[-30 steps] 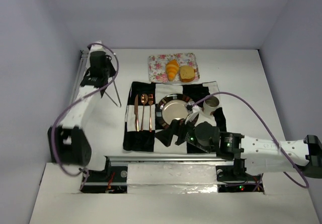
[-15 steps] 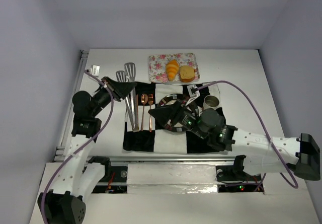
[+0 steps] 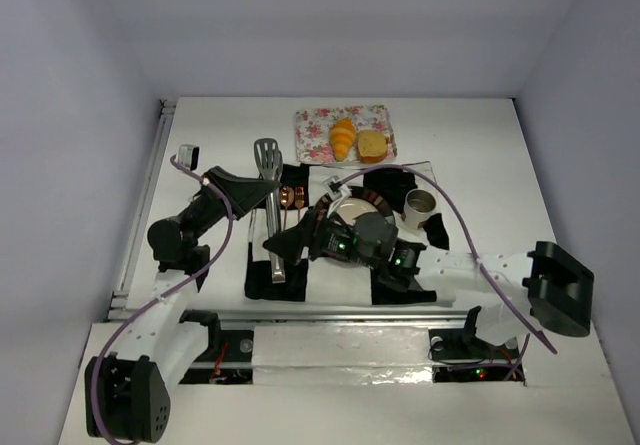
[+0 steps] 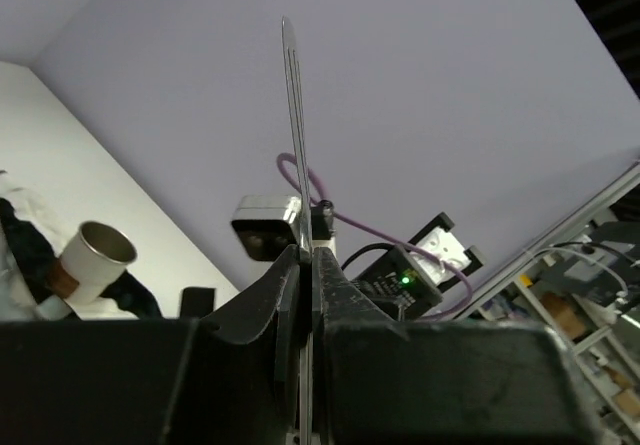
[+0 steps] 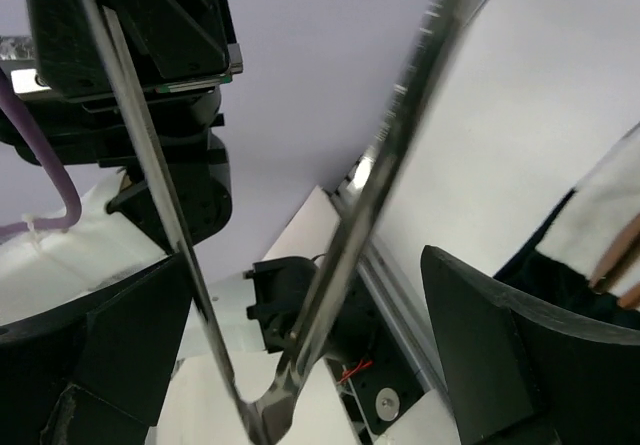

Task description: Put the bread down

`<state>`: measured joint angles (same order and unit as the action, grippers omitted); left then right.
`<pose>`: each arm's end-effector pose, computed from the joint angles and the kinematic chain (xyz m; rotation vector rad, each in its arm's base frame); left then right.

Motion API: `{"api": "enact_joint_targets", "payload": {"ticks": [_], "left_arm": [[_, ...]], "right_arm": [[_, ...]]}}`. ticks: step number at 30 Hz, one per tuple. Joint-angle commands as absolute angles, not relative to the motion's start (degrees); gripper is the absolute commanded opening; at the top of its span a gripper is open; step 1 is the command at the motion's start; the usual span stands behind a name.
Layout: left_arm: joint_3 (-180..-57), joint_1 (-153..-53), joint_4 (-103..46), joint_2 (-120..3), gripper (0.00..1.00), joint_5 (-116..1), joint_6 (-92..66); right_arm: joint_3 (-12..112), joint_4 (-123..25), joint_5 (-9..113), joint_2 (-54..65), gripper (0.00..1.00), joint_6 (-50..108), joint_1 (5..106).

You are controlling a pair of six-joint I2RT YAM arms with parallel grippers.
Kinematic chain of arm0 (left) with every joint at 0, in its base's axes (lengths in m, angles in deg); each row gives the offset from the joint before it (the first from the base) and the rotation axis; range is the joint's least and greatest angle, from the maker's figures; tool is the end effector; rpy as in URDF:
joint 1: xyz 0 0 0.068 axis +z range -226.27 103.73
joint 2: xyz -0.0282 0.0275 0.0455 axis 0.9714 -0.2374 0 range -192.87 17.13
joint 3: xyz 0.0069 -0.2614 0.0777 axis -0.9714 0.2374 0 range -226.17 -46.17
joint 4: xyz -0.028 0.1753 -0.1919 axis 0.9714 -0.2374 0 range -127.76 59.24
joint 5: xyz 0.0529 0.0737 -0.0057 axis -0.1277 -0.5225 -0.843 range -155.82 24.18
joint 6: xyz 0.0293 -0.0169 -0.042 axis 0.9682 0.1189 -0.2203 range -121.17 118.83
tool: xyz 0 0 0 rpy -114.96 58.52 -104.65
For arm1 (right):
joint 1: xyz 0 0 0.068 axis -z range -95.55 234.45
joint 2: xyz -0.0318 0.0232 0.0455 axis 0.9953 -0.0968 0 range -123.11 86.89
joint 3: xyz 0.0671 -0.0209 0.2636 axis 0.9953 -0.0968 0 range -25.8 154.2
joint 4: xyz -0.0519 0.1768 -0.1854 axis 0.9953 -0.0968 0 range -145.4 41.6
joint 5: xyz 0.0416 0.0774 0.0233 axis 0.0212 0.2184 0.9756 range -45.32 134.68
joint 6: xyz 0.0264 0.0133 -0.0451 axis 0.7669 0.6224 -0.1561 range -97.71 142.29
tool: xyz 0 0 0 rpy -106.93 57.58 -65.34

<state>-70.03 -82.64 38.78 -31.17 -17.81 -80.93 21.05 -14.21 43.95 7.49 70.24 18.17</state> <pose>0.1574 -0.0441 0.3331 0.2240 1.2142 -1.6610 0.1291 0.2925 0.2949 -0.2704 1.7476 1.5224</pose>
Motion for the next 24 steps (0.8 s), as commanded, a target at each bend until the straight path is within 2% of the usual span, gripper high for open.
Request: {"api": "enact_joint_targets", "payload": {"ticks": [1, 8, 12, 17, 22, 24], "left_arm": [[-69.29, -82.95, 62.31, -31.04, 0.0, -16.86, -86.15], [-67.8, -82.95, 69.61, -31.21, 0.0, -16.95, -90.38], [-67.88, -82.95, 68.56, -30.51, 0.0, -16.51, -89.32], [-67.97, -82.95, 64.53, -29.19, 0.0, -16.34, -86.51], [-67.88, -82.95, 64.16, -29.37, 0.0, -15.99, -86.16], [-68.15, -82.95, 63.46, -29.37, 0.08, -15.46, -86.07]], "right_arm": [[24.91, -6.75, 49.51, 4.8, 1.0, 71.07, 18.44], [25.26, 0.89, 51.88, -0.65, 0.94, 74.84, 18.44], [22.98, 6.69, 51.62, -1.53, 0.84, 77.92, 18.44], [20.95, 6.09, 48.46, 0.14, 0.75, 79.16, 18.44], [21.48, 2.22, 46.44, 1.72, 0.61, 78.19, 18.44], [21.74, 1.09, 46.09, 1.98, 0.57, 77.93, 18.44]]}}
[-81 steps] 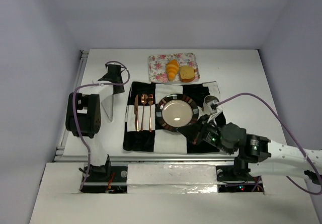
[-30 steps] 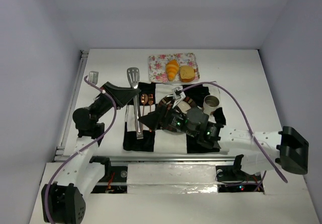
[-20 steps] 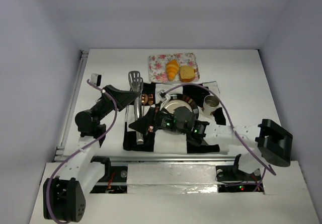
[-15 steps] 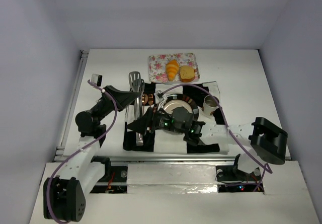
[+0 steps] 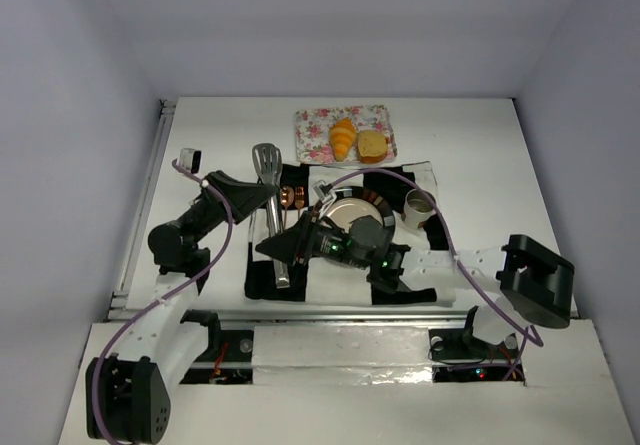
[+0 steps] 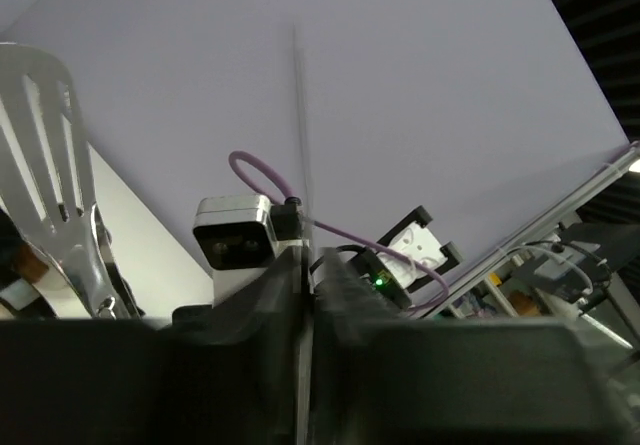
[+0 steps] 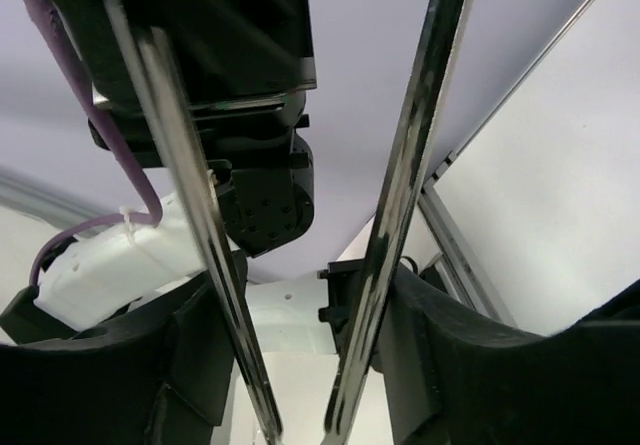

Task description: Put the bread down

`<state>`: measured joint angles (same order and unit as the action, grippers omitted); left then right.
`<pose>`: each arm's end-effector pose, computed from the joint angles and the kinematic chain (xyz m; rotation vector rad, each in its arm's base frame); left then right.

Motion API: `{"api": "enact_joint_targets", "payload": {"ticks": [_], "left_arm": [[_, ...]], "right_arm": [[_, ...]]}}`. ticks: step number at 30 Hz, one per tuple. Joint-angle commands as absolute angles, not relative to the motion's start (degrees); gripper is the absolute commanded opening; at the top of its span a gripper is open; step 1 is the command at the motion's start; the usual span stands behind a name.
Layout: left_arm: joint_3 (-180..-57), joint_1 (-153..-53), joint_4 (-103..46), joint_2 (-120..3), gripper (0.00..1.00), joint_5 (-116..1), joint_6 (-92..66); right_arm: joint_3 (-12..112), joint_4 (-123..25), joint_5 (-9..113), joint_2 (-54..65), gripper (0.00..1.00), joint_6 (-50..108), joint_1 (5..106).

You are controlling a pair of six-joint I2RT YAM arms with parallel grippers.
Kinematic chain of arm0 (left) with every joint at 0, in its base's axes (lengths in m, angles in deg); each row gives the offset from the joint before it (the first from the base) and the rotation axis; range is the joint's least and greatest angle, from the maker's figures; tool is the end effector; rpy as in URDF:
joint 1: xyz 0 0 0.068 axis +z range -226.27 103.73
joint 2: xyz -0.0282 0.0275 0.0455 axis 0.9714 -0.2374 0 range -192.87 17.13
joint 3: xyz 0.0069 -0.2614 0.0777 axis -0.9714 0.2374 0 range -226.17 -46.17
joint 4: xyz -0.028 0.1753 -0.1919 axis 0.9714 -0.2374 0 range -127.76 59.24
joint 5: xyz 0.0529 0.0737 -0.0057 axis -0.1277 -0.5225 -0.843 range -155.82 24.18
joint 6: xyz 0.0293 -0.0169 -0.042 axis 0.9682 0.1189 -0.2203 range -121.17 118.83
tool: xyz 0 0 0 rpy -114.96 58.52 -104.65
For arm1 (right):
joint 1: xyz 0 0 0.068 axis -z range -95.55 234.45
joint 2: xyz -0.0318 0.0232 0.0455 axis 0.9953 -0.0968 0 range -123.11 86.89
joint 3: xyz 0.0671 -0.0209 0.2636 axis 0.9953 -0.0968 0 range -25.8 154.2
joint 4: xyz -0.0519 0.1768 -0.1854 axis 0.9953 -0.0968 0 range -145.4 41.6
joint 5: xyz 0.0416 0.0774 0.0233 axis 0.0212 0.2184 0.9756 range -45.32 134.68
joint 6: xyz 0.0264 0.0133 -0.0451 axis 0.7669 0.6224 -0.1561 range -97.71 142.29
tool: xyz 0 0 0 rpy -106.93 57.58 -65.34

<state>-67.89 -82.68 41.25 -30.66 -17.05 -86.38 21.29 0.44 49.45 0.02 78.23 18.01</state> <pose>0.1529 -0.0440 0.3252 0.1928 1.2382 -1.7424 0.1334 0.3131 0.2837 -0.2363 1.6708 1.7652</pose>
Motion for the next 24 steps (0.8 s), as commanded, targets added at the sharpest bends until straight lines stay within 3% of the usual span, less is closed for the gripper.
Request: {"api": "enact_joint_targets", "payload": {"ticks": [1, 3, 4, 7, 11, 19, 24], "left_arm": [[-68.23, -82.95, 63.2, -29.45, 0.22, -15.02, -86.07], [-68.76, -82.95, 62.23, -29.37, 0.39, -13.97, -85.81], [-68.94, -82.95, 61.71, -29.37, 0.55, -13.7, -85.72], [-69.64, -82.95, 57.14, -27.79, 0.77, -12.73, -83.27], [-71.13, -82.95, 43.99, -24.63, 0.96, -11.77, -77.03], [-75.18, -82.95, 20.49, -19.96, 0.99, -11.68, -61.13], [-83.51, -82.95, -8.03, -17.68, 0.99, -15.88, -43.48]], "right_arm": [[21.92, 0.56, 45.65, 2.25, 0.56, 77.84, 18.44], [22.45, -1.11, 45.03, 2.51, 0.56, 77.66, 18.97], [22.45, -1.38, 45.03, 2.86, 0.55, 77.66, 18.97], [22.36, -2.0, 43.19, 3.56, 0.53, 78.28, 20.37], [21.92, -2.08, 42.66, 5.84, 0.5, 79.68, 23.09], [22.53, -3.93, 42.83, 8.75, 0.49, 80.04, 27.4], [23.76, -18.46, 42.66, 12.7, 0.48, 77.49, 32.14]]}}
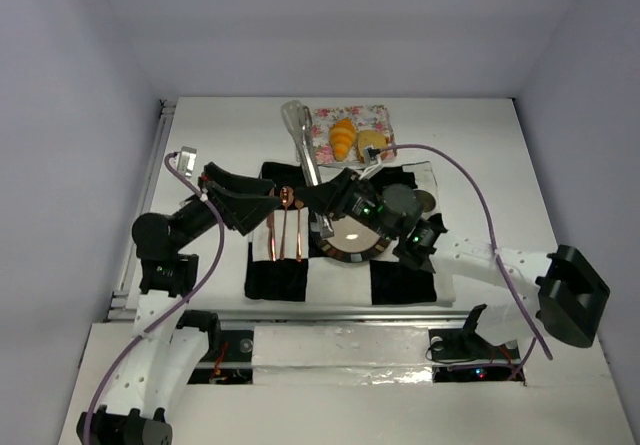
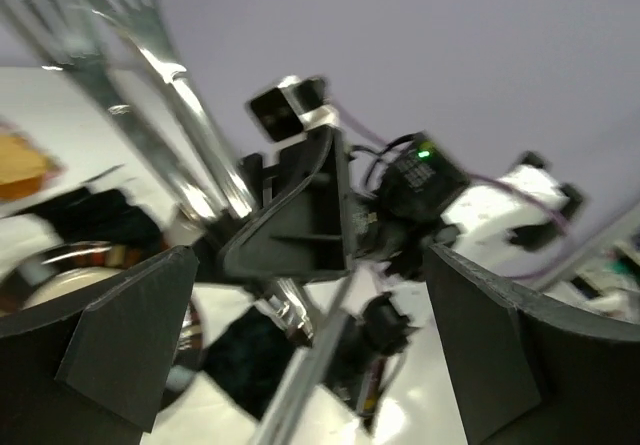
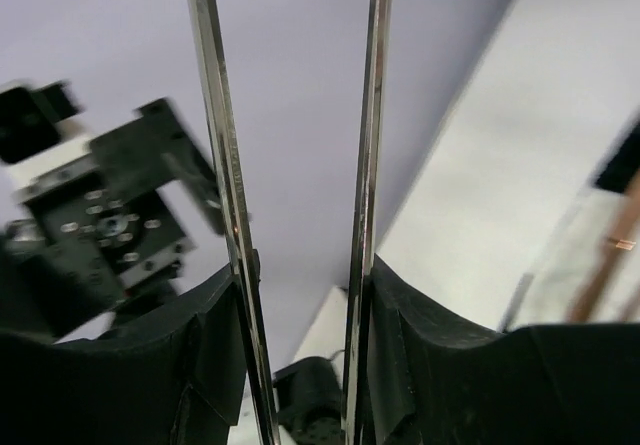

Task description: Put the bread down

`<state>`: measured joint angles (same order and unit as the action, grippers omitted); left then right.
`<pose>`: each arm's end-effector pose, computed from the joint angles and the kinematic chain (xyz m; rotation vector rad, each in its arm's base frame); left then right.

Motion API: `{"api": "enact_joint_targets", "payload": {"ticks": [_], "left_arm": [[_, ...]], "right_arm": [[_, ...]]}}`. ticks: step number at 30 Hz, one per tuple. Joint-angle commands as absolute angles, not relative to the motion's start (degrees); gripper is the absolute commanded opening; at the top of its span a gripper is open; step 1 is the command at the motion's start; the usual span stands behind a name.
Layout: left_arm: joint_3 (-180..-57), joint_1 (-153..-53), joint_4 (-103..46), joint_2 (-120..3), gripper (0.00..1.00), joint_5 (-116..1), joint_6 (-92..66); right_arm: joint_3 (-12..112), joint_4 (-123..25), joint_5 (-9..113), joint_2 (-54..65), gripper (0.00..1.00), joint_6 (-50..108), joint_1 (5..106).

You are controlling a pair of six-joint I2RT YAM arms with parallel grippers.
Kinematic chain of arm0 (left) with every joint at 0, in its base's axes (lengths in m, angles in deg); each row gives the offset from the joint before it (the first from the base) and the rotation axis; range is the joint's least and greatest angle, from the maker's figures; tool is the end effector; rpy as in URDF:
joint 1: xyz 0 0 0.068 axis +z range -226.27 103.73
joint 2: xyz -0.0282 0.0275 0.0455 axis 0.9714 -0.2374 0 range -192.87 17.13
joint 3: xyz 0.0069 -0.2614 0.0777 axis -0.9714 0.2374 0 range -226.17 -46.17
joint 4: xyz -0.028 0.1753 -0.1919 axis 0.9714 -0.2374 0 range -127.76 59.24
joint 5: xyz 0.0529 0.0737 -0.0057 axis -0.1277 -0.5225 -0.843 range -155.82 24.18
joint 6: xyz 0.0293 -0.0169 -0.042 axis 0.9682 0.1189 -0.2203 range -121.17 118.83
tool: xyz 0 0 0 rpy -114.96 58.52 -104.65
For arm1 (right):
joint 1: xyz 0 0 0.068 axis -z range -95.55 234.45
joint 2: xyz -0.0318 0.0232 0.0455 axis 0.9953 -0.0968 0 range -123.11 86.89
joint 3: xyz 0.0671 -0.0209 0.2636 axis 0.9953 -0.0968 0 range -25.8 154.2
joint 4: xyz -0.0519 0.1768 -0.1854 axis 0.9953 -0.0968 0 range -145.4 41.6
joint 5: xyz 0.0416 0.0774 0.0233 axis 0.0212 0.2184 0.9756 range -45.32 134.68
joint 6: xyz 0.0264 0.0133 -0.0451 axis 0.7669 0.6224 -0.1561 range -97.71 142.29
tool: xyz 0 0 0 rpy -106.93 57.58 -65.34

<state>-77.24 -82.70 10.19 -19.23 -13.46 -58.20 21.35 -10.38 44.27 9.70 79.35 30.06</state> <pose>0.1307 -0.0430 0.3629 0.4214 1.2617 -1.3861 0.1819 0.2535 0.3155 0.0448 1.6386 1.5547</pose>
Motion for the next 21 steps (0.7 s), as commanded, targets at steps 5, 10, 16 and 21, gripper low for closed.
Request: {"api": "enact_joint_targets", "payload": {"ticks": [5, 10, 16, 21], "left_arm": [[-91.25, -82.95, -35.71, -17.33, 0.99, -28.08, -26.41], [-87.32, -82.95, -38.32, -15.66, 0.99, -32.06, -22.35], [-82.3, -83.47, -37.09, -12.85, 0.99, -34.0, -21.91], [-81.42, -85.4, -36.83, -10.74, 0.98, -36.29, -22.0]], "right_arm": [[27.8, -38.44, 44.32, 13.94, 0.48, 69.95, 38.99], [34.03, -54.63, 46.7, 9.9, 0.47, 63.08, 46.56], [42.82, -65.71, 45.03, 0.51, 0.47, 55.96, 51.74], [55.91, -74.22, 41.96, -9.6, 0.46, 51.92, 53.33]]}}
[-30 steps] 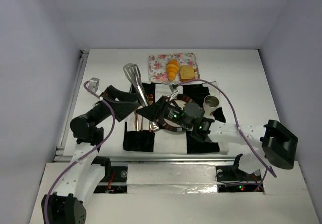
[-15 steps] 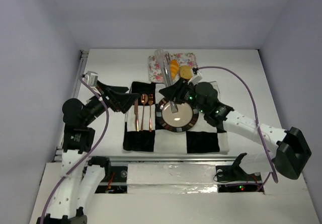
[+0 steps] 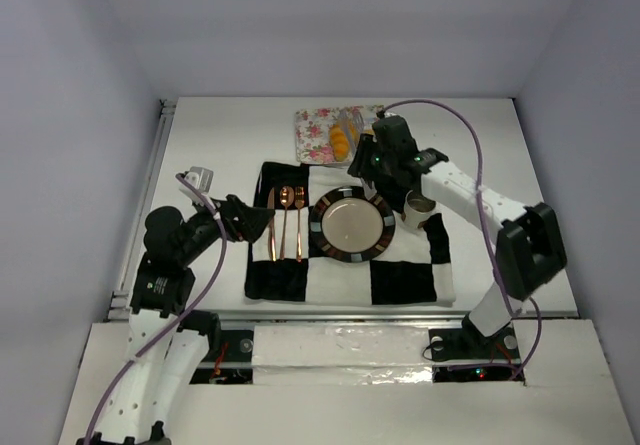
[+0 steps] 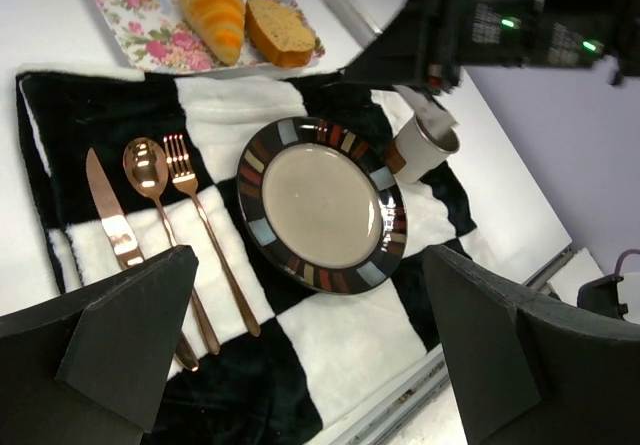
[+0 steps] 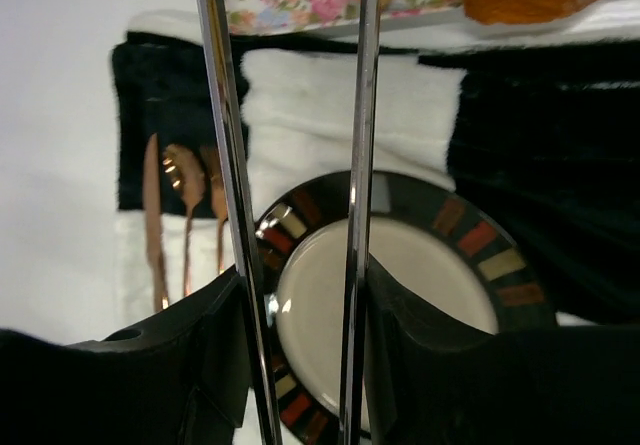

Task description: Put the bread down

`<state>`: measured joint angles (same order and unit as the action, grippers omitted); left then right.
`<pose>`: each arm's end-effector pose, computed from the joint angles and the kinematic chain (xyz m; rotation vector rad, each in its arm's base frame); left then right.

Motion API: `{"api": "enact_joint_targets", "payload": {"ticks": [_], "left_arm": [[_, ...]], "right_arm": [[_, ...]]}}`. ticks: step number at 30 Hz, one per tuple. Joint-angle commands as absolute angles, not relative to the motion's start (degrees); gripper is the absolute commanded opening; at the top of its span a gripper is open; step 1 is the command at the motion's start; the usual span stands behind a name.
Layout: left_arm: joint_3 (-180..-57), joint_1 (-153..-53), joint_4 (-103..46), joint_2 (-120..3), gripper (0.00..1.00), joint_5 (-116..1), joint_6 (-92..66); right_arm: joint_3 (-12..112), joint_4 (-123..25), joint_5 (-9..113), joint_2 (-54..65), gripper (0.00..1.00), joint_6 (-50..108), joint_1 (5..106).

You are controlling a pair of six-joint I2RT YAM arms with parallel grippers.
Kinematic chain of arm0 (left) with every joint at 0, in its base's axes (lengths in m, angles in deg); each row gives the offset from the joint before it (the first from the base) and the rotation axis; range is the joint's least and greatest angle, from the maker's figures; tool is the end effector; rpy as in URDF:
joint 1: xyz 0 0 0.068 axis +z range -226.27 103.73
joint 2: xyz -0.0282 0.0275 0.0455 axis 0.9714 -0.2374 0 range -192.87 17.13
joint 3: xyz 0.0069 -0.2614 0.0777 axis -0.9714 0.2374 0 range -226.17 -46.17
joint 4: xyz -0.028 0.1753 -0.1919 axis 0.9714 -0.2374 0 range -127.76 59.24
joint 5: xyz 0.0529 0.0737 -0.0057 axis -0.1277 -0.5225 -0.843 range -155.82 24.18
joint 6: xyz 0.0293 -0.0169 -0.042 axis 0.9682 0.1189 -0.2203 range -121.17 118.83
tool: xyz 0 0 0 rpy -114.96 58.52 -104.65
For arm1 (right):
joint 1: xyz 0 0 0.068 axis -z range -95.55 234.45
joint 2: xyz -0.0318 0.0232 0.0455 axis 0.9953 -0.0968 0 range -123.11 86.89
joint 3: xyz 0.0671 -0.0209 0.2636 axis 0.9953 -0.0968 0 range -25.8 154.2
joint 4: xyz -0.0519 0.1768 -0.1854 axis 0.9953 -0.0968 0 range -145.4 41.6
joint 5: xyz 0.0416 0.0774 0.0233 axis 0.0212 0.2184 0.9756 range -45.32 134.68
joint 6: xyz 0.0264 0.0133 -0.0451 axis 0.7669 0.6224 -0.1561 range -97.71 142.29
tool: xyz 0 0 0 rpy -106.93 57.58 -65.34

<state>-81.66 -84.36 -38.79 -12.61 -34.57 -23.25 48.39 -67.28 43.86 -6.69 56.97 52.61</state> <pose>0.1290 -0.0369 0.3244 0.2340 1.6548 -0.8395 0.3176 0.1965 0.2844 0.0651 2.3093 0.6007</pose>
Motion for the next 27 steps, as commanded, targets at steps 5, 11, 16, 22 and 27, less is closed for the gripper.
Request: {"api": "enact_joint_targets", "payload": {"ticks": [5, 11, 16, 22, 27], "left_arm": [[-81.16, -86.54, -36.39, -9.77, 0.98, -37.08, -22.09], [-81.15, -87.08, -36.3, -9.24, 0.97, -37.25, -22.09], [-80.98, -87.08, -36.21, -9.15, 0.97, -37.17, -22.09], [-80.8, -87.08, -35.95, -9.33, 0.96, -37.08, -22.26], [-80.8, -87.08, -35.86, -9.42, 0.96, -36.99, -22.35]], "right_arm": [[67.34, -82.4, 37.92, -19.79, 0.46, 49.02, 53.86], [77.81, -90.58, 34.22, -27.27, 0.48, 46.64, 53.86], [82.73, -94.28, 33.08, -32.11, 0.51, 45.76, 53.86], [86.17, -96.04, 33.51, -35.02, 0.56, 44.35, 53.86], [88.27, -97.27, 35.89, -37.3, 0.57, 43.56, 53.86]]}}
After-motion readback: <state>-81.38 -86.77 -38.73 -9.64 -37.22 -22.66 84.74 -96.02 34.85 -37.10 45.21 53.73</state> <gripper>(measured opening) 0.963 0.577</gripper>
